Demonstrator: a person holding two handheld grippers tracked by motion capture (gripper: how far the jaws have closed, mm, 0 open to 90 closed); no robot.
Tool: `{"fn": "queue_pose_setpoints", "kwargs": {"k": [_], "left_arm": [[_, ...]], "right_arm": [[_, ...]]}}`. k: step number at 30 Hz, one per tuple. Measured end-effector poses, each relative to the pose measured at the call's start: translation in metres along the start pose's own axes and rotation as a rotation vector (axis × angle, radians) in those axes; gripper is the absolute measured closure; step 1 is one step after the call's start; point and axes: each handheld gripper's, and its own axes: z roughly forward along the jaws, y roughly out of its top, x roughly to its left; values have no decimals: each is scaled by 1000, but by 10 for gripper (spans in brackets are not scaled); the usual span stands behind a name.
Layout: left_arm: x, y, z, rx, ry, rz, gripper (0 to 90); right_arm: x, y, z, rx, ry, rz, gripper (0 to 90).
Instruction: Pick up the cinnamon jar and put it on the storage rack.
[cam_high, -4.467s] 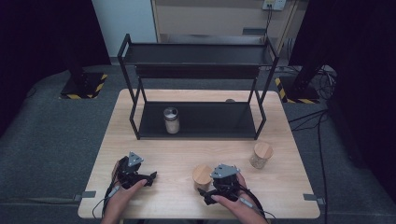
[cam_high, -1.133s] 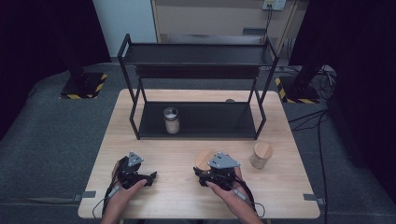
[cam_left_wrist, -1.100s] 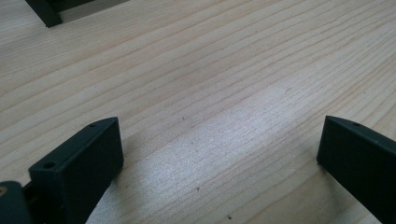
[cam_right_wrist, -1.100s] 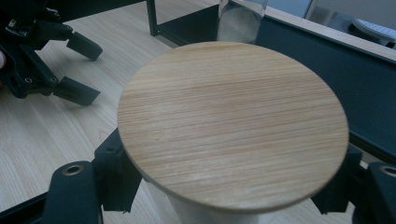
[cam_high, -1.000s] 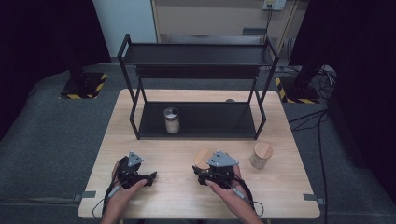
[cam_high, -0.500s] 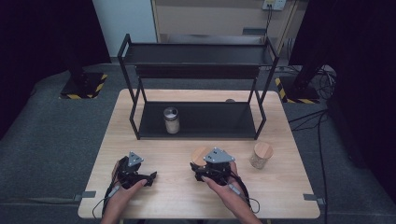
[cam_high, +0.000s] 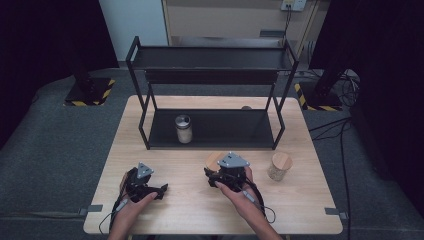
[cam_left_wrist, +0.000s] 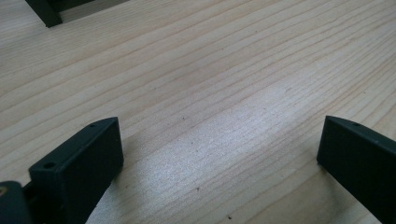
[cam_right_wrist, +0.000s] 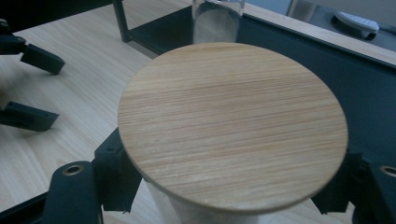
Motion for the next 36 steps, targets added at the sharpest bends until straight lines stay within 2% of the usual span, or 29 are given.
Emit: {"fn": "queue_pose_setpoints", "kwargs": {"k": [6, 13, 22, 36], "left_arm": [[0, 0, 0, 0, 0, 0, 0], [0, 0, 0, -1, 0, 0, 0], [0, 0, 0, -1, 0, 0, 0], [0, 0, 0, -1, 0, 0, 0]], "right_arm": [[-9, 4, 9, 11, -22, 32, 255], [-15, 7, 15, 14, -41, 49, 255], [-17, 10, 20, 17, -68, 55, 255], [-15, 18, 25, 20, -77, 57, 255]]}}
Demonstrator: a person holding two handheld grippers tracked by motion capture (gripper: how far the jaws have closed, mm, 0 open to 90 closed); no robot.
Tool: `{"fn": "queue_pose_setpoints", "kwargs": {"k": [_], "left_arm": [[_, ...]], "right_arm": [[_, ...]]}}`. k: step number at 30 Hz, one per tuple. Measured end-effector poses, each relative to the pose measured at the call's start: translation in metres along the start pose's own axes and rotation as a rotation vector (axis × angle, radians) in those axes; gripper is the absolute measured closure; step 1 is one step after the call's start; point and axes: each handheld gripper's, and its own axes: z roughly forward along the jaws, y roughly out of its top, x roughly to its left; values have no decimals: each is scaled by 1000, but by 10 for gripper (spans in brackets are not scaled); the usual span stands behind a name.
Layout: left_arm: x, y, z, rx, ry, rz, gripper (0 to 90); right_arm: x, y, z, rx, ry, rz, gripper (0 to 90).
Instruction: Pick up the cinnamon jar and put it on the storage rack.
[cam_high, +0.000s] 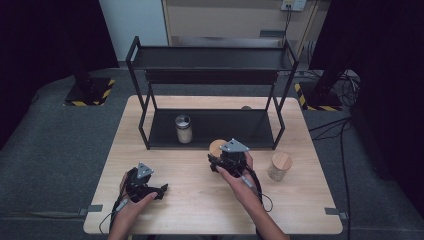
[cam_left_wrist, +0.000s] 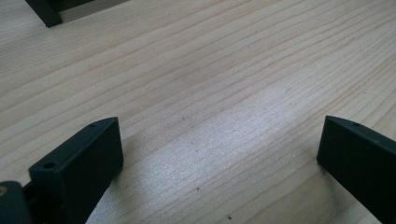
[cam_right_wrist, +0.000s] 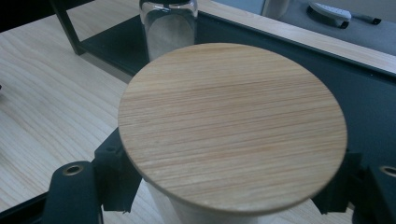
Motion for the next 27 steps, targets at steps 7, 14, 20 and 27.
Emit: {"fn": "queue_pose_setpoints", "kwargs": {"k": [7, 14, 20, 27], "left_arm": [[1, 0, 0, 1, -4, 4, 0], [1, 1, 1, 1, -4, 5, 0], [2, 1, 1, 0, -5, 7, 0], [2, 1, 2, -1, -7, 7, 0]], "right_arm": [[0, 4, 1, -9, -3, 21, 255], [0, 11, 3, -11, -18, 19, 255], [1, 15, 7, -14, -22, 19, 255], [-2, 17, 14, -15, -21, 45, 255]]}}
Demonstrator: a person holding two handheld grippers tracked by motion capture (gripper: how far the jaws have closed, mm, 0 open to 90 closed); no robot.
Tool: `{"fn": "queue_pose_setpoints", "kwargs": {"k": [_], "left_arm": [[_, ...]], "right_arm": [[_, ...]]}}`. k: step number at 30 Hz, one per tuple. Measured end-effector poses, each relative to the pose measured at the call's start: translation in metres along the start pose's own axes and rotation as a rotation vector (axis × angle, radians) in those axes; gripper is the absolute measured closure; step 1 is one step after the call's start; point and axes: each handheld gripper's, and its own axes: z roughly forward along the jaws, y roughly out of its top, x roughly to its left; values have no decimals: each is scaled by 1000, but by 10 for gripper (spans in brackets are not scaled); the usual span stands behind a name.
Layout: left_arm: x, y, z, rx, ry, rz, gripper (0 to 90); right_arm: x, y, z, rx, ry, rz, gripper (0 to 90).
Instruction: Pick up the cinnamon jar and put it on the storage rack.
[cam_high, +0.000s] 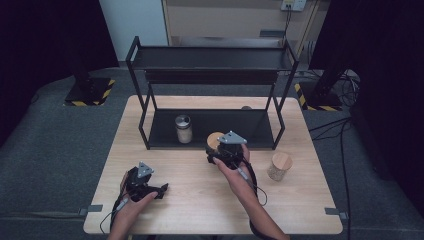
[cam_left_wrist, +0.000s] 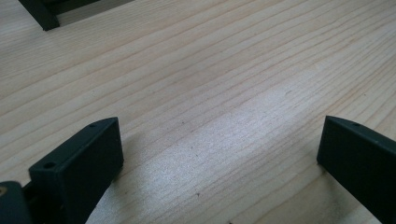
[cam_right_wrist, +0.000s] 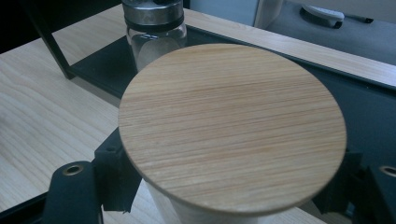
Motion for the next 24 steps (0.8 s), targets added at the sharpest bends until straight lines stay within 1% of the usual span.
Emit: {"fn": "queue_pose_setpoints", "kwargs": {"k": [6, 11, 20, 23, 24], "left_arm": [[0, 0, 0, 0, 0, 1, 0], [0, 0, 0, -1, 1, 0, 0], [0, 1, 1, 0, -1, 0, 0], [0, 1, 1, 0, -1, 0, 0], [0, 1, 1, 0, -1, 1, 0]], "right_arm": [[-3, 3, 5, 2, -5, -1, 255], [-5, 5, 9, 4, -9, -13, 255], [-9, 8, 16, -1, -17, 0, 255], [-5, 10, 17, -4, -34, -36, 255], [-5, 10, 17, -6, -32, -36, 255]]}}
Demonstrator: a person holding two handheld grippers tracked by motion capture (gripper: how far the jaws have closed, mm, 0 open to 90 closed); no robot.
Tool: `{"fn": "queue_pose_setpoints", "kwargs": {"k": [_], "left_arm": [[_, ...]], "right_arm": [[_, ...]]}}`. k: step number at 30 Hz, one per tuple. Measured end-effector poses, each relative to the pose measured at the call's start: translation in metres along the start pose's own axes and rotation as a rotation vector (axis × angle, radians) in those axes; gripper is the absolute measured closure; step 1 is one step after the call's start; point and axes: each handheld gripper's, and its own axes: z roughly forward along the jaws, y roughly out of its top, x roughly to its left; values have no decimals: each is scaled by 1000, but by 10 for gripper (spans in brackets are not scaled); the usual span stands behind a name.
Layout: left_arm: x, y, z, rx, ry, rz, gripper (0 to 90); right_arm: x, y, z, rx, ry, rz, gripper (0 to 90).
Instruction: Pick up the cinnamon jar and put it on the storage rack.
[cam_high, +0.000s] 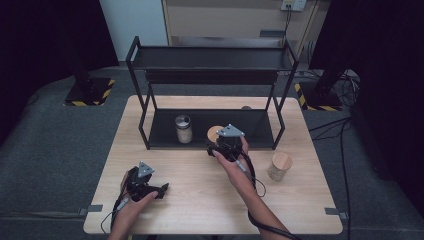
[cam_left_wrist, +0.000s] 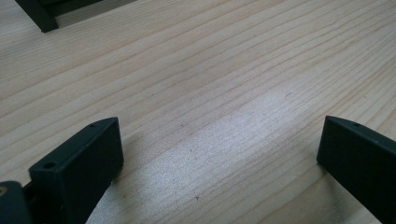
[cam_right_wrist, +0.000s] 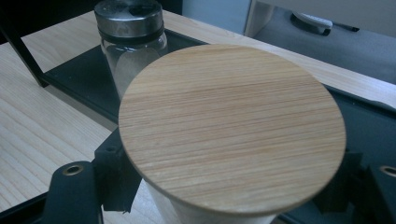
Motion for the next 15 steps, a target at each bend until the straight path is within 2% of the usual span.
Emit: {"fn": "queue_pose_setpoints", "kwargs": {"k": [15], "left_arm": [[0, 0, 0, 0, 0, 0, 0]], "right_arm": [[-4, 11, 13, 4, -5, 6, 255]]}}
